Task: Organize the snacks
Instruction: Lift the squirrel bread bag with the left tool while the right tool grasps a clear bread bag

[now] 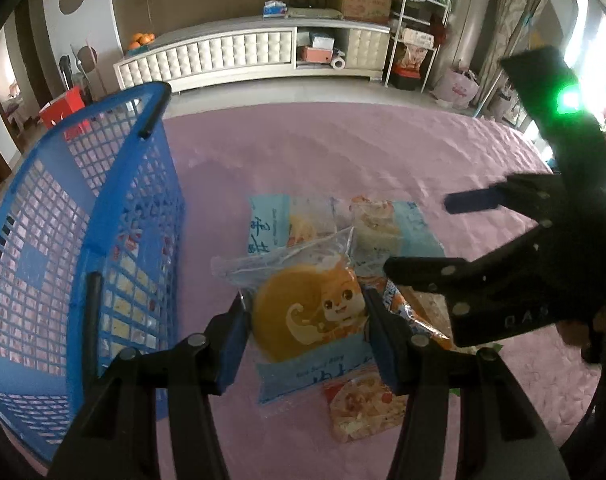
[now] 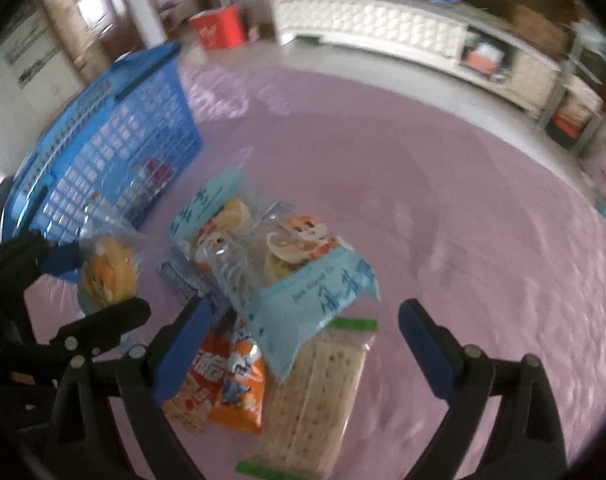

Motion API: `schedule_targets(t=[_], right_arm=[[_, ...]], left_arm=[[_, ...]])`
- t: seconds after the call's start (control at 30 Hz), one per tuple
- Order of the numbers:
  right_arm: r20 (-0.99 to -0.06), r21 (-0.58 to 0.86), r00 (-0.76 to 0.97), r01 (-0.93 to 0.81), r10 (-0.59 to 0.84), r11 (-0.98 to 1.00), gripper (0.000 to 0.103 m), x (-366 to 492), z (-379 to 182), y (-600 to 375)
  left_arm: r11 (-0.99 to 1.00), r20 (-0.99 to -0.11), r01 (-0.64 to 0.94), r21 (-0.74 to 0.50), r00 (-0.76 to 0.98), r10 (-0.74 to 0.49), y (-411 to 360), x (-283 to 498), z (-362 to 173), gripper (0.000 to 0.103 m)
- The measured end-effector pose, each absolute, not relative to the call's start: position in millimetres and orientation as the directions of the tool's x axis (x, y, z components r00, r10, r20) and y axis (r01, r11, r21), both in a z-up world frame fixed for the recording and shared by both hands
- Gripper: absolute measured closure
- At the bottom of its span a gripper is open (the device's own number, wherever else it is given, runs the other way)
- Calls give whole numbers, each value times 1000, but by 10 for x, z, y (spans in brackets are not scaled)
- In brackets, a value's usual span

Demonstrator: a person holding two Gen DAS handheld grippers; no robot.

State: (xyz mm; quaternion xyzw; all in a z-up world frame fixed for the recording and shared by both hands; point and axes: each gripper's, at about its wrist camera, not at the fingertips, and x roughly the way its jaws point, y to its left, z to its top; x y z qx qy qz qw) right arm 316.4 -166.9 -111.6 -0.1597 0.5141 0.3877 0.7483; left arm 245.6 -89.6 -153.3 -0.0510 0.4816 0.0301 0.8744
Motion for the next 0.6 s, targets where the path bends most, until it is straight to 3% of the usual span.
schedule_targets(t=[0.13,0.33,0.37,0.6], right_arm=[[-910,109,140,-828,389,550,6,3308,-1264,-1426],[-899,252,-34,-855,436,453,7,3541,-1586,-1256],[-888,259,-30,-856,458,446,16,3537,-1589,-1268],[-856,274,48,-803,515,530,29,3420,-1493,-1469]], left_arm=[[993,-861,-107,-53,508,9,-916,2517,-1643,51],[992,-875,-112,-60,483,2,-903,2623,-1743,51],[992,-875,-113,-58,485,4,-902,2639,-1743,51],[992,-864,-98,-75,503,-16,-958,2604,-1691,51]])
